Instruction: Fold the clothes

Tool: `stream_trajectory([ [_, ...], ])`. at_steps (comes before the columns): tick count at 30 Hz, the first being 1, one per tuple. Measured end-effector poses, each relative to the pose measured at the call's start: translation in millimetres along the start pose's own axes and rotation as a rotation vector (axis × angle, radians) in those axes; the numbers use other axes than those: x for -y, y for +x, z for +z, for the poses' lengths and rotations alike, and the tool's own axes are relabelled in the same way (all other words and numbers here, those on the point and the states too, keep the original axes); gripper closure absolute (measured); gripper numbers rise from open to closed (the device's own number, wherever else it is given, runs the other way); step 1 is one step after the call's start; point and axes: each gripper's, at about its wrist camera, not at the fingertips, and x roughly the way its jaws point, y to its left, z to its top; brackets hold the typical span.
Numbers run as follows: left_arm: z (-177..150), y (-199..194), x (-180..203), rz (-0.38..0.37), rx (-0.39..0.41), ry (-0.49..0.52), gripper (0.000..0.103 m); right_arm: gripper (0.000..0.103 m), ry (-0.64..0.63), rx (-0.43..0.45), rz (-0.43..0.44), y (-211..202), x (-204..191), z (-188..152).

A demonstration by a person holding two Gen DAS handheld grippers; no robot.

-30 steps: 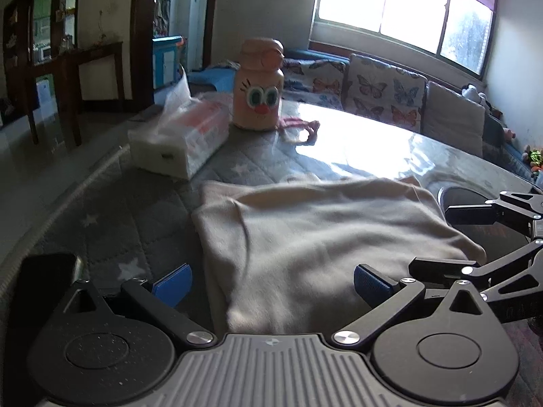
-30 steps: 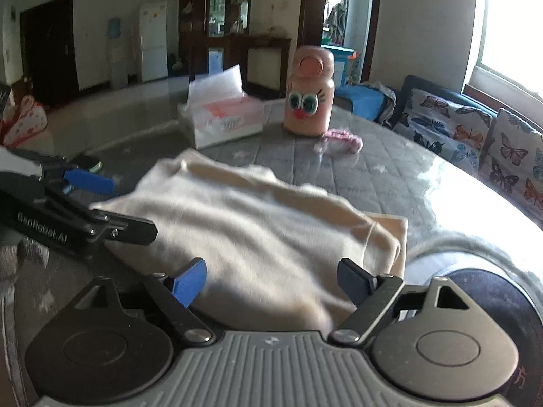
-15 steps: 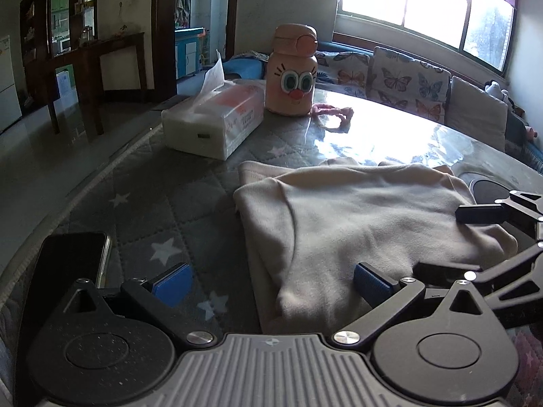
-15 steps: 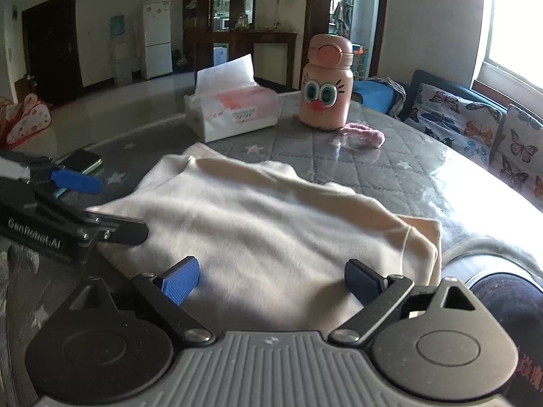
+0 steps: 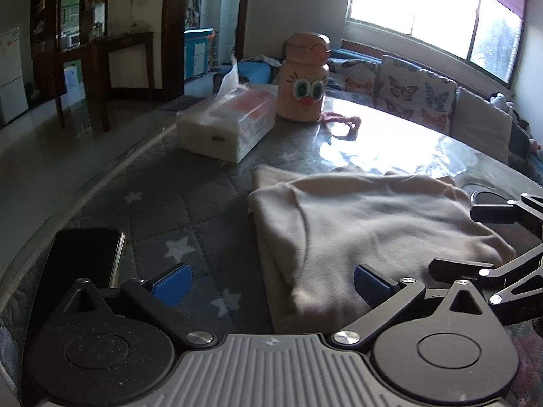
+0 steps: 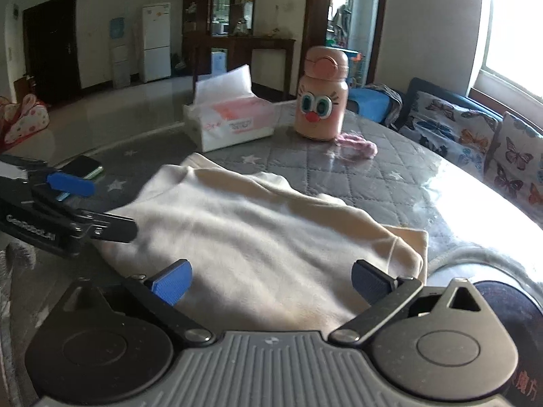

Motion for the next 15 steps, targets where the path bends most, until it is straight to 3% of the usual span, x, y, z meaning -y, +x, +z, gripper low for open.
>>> stream_trajectory([
  [7,-8,2,-1,0.007,-0.024,0.010,0.000,0.000,-0.020,-0.042,0.003,3,0,-14],
  [15,0,-9,1,-0.010,0.022,0.002,0.000,0.000,0.029,0.011,-0.049,-6,13,-2],
])
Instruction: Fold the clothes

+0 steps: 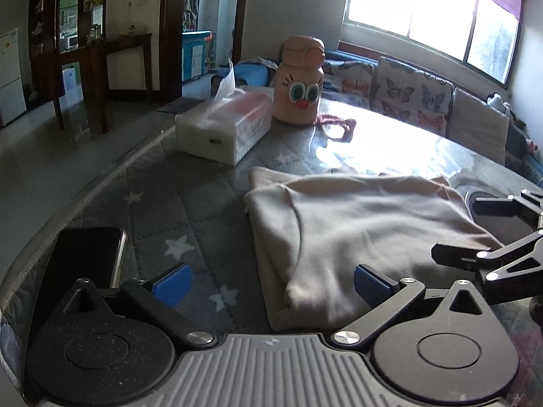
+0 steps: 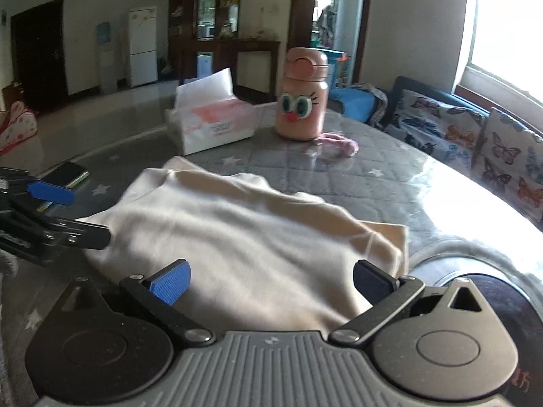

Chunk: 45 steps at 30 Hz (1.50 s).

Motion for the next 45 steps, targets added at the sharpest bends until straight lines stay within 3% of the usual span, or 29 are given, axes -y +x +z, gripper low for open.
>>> stream_trajectory([
  [4,-3,10,-3,0.031,-0.032,-0.010,0.000,0.000,-0.003,-0.044,-0.016,9,5,-8],
  [10,-5,9,-6,0.025,-0.035,-0.010,0.000,0.000,0.024,-0.043,0.005,0,15,-10],
  [14,0,7,-5,0.027,-0.015,-0.004,0.000,0.000,0.056,-0.014,-0.040,-3,28,-5],
  [21,-2,11,-7,0.030,-0.035,-0.011,0.000,0.000,0.070,-0.059,-0.067,0,43,-19],
  [27,8,10,-6,0.022,-0.008,-0.023,0.000,0.000,0.125,-0.012,-0.102,-5,59,-8],
  [32,7,21,-3,0.043,-0.032,-0.009,0.000,0.000,0.126,-0.059,-0.155,5,68,-18],
  [45,6,14,-1,0.039,-0.034,0.008,0.000,0.000,0.131,-0.058,-0.143,-23,83,-40],
])
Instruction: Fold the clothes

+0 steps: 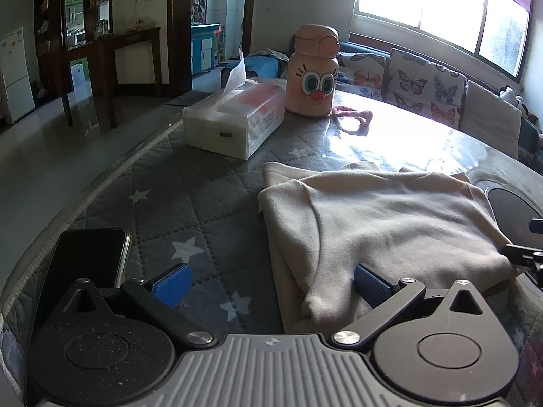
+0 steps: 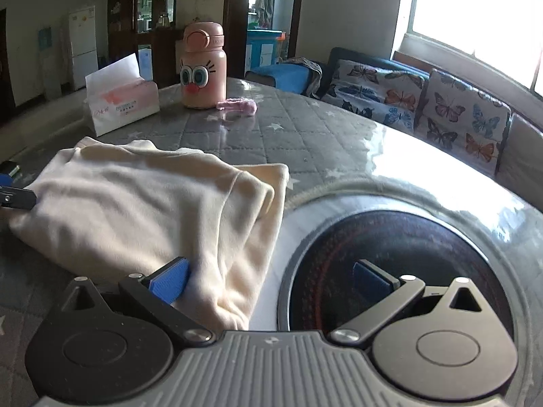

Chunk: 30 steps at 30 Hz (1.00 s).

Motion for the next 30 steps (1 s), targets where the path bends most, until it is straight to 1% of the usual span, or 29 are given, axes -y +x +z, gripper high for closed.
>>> stream_trajectory([
  [5,6,-5,8,-0.025,0.027,0.008,0.000,0.000,-0.005,0.033,-0.003,-12,-1,6],
  [10,8,-1,28,-0.051,0.019,0.038,0.000,0.000,-0.003,0.055,0.044,-7,-15,14],
  [14,4,2,44,-0.068,0.010,0.075,0.000,0.000,-0.034,0.038,0.062,1,-28,11],
  [17,0,6,51,-0.072,-0.010,0.097,0.000,0.000,-0.043,0.027,0.069,1,-30,6],
  [22,2,3,56,-0.090,0.006,0.099,0.000,0.000,-0.055,0.051,0.076,-8,-31,13],
  [25,6,6,57,-0.081,0.007,0.093,0.000,0.000,-0.055,0.065,0.095,-6,-38,17],
  [27,4,12,57,-0.068,-0.012,0.095,0.000,0.000,-0.063,0.050,0.110,1,-43,18],
  [30,-1,12,55,-0.076,-0.028,0.090,0.000,0.000,-0.092,0.026,0.116,7,-49,13],
])
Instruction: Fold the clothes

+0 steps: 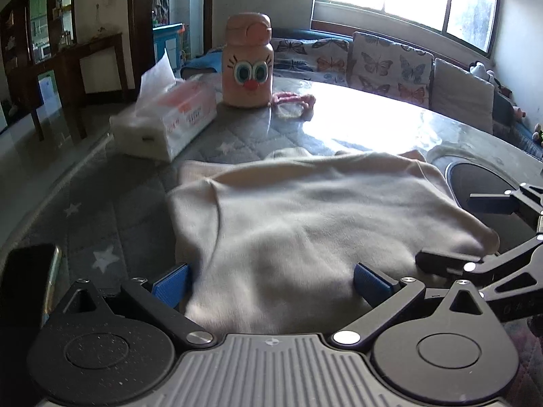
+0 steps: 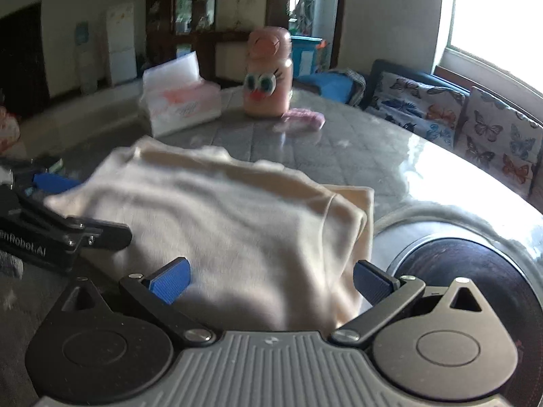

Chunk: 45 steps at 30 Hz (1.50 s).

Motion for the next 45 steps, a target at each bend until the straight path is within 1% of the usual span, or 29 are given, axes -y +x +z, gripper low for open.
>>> stream_trajectory([
  [8,-3,-16,5,-0.007,0.019,-0.001,0.000,0.000,-0.016,0.014,-0.010,-18,-1,-4],
  [13,-7,-27,9,0.002,0.024,0.004,0.000,0.000,0.011,0.004,0.018,-26,0,-8],
  [25,-22,-50,21,0.019,0.043,0.010,0.000,0.000,0.033,0.014,0.039,-50,-7,-26],
  [35,-37,-67,32,-0.001,0.058,0.013,0.000,0.000,0.035,0.020,0.047,-68,-12,-41],
  [45,-44,-80,40,-0.007,0.079,0.022,0.000,0.000,0.045,0.023,0.041,-81,-18,-56],
])
